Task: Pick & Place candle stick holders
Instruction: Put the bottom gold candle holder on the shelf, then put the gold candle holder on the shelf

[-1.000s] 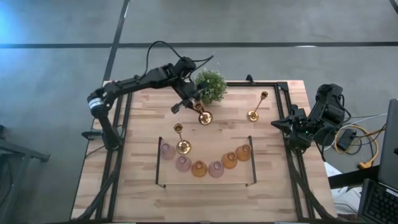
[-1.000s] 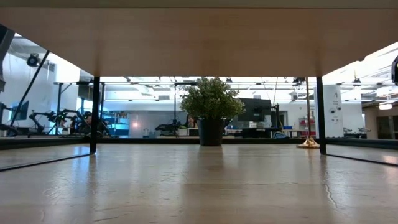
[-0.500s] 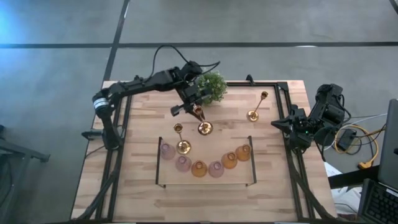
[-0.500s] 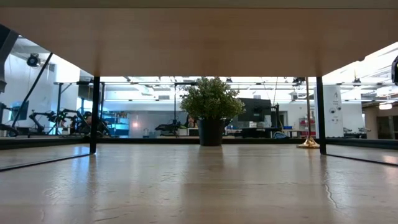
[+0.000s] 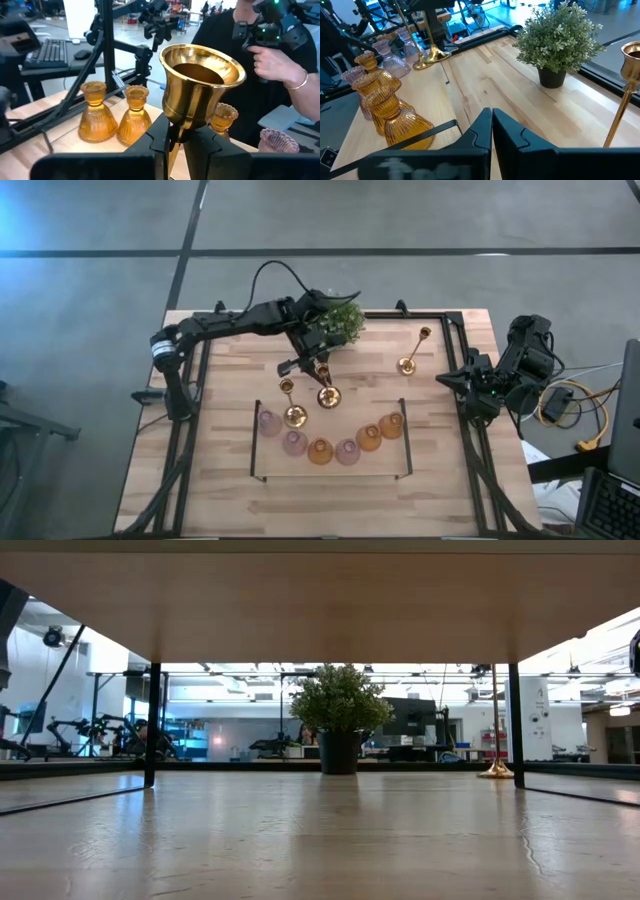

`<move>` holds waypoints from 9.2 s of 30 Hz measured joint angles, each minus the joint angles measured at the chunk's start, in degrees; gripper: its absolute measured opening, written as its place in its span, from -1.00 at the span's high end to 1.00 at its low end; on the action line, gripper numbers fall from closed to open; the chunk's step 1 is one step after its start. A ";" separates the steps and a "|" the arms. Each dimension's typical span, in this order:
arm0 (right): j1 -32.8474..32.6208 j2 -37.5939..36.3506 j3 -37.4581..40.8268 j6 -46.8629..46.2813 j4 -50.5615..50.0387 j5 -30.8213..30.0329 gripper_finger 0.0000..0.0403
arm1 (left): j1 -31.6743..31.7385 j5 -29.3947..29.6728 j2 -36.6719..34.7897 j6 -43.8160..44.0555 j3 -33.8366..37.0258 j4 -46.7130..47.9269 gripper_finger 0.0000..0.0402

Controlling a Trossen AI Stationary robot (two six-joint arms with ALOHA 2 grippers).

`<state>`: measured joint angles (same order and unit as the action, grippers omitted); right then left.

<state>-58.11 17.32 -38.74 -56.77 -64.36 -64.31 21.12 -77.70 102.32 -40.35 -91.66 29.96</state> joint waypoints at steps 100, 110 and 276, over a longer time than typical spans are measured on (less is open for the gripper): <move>0.00 0.00 0.00 0.00 0.00 0.00 0.96 | -7.34 10.32 2.12 -4.92 1.05 1.35 0.66; 0.00 0.00 0.00 0.00 -0.02 0.00 0.96 | -7.77 10.32 2.12 -4.77 1.05 1.05 0.66; 4.65 0.02 -0.03 6.13 7.59 -22.69 0.96 | 17.80 54.25 -55.69 38.90 91.03 -78.99 0.93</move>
<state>-53.45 17.34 -38.77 -50.64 -56.77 -87.00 38.92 -23.44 46.63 -1.45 -0.62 -49.04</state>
